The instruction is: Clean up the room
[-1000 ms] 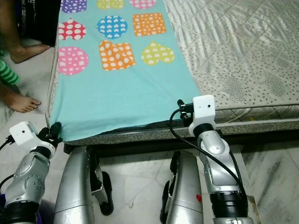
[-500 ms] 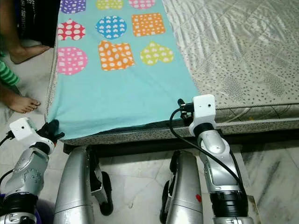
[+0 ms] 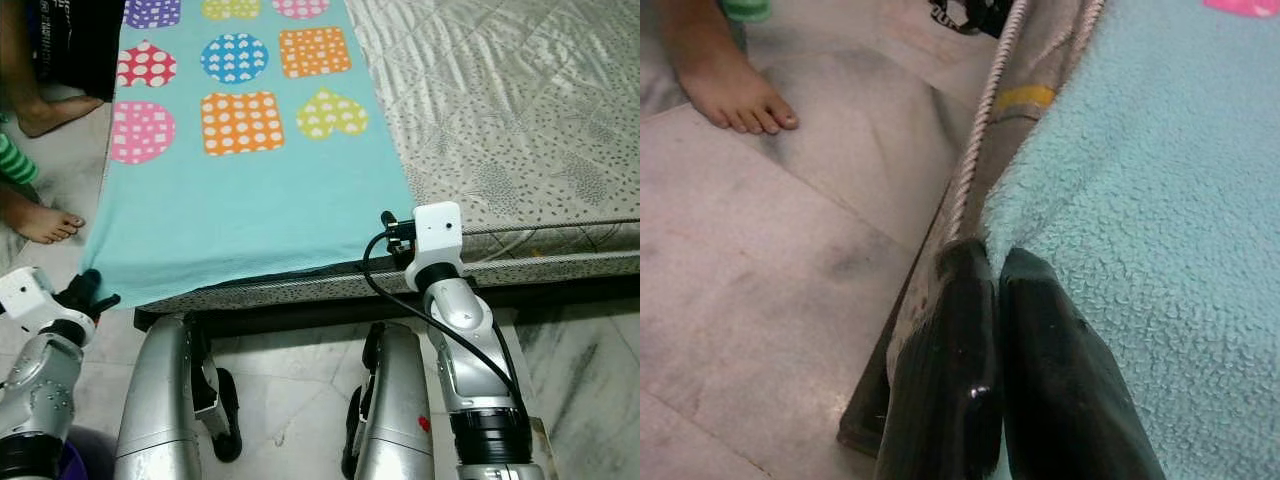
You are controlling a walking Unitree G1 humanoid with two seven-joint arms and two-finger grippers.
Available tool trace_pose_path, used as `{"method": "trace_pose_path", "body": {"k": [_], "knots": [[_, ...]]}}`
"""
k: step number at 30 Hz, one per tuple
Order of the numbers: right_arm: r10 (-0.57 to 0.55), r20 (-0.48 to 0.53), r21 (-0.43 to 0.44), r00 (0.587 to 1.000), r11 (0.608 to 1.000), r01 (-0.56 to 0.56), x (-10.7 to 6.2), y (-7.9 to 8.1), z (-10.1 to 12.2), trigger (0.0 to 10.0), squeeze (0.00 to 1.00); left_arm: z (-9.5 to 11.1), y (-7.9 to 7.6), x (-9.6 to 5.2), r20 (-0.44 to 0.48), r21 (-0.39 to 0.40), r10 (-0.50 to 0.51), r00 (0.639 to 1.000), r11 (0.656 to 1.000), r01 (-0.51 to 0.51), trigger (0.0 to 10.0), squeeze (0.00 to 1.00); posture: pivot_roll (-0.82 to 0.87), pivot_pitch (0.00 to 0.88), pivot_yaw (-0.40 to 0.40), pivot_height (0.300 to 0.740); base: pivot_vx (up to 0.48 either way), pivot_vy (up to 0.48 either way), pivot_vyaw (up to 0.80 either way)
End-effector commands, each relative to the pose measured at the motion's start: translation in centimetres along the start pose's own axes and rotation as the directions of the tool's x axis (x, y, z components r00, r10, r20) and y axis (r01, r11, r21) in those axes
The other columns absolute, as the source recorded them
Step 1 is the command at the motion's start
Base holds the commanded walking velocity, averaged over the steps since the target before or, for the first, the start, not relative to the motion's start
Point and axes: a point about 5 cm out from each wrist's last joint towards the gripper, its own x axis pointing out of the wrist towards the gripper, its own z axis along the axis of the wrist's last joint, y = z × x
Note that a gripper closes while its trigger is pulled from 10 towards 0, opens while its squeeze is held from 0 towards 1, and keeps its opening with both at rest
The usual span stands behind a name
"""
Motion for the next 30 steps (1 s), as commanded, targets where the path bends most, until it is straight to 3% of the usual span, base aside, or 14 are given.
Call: {"method": "trace_pose_path", "body": {"k": [1,8,9,10,11,12,13,21,23,30], "knots": [[-0.002,-0.018,-0.009,1.0,1.0,0.002,-0.2,-0.3,-0.5,10.0,0.0,-0.1,2.0,-0.7,-0.011,0.003,0.079,0.997,0.997,-0.079,0.0,0.0,0.06,0.294,-0.023,0.528,0.0,0.0,0.0],[-0.001,-0.016,-0.01,1.0,1.0,0.001,-0.2,-0.3,-0.5,10.0,0.0,-0.1,1.7,-0.6,-0.019,0.063,0.085,0.996,0.995,-0.083,0.0,0.0,0.06,0.291,-0.022,0.528,0.0,0.0,0.0],[-0.002,-0.016,-0.009,1.0,1.0,0.002,-0.2,-0.3,-0.5,10.0,0.0,-0.1,1.3,-0.6,-0.013,0.086,0.062,0.998,0.994,-0.061,10.0,0.0,0.06,0.289,-0.023,0.528,0.0,0.0,0.0],[-0.003,-0.016,-0.008,1.0,1.0,0.003,-0.1,-0.3,-0.5,10.0,0.0,-0.1,1.1,-0.5,-0.011,0.104,0.049,0.999,0.993,-0.048,10.0,0.0,0.06,0.289,-0.023,0.528,0.0,0.0,0.0],[-0.003,-0.016,-0.008,1.0,1.0,0.003,-0.1,-0.3,-0.5,10.0,0.0,0.0,0.9,-0.5,-0.007,0.109,0.042,0.999,0.993,-0.041,10.0,0.64,0.06,0.289,-0.023,0.528,0.0,0.0,0.0],[-0.003,-0.016,-0.008,1.0,1.0,0.003,-0.1,-0.3,-0.5,10.0,0.0,0.1,0.8,-0.5,-0.003,0.111,0.037,0.999,0.993,-0.036,10.0,0.64,0.06,0.289,-0.023,0.528,0.0,0.0,0.0],[-0.003,-0.016,-0.007,1.0,1.0,0.002,-0.1,-0.2,-0.5,10.0,0.0,0.2,0.6,-0.5,0.0,0.125,0.023,1.0,0.992,-0.023,10.0,1.0,0.07,0.288,-0.023,0.528,0.0,0.0,0.0],[-0.018,0.007,0.042,1.0,0.999,0.018,0.1,0.0,-0.2,10.0,0.0,1.4,-0.4,-0.6,0.052,0.199,-0.017,0.999,0.98,0.006,10.0,1.0,0.07,0.281,-0.016,0.528,0.0,0.0,0.0],[-0.035,0.01,0.091,0.999,0.995,0.034,0.3,-0.1,0.0,10.0,0.0,1.5,-0.5,-1.2,0.059,0.219,-0.02,0.998,0.976,0.006,10.0,1.0,0.07,0.278,-0.012,0.528,0.0,0.0,0.0],[-0.049,0.023,0.14,0.999,0.989,0.045,0.5,-0.1,0.2,10.0,0.0,1.3,-0.9,-2.4,0.06,0.24,-0.025,0.998,0.971,0.01,10.0,1.0,0.08,0.271,-0.005,0.528,0.0,0.0,0.0]]}}
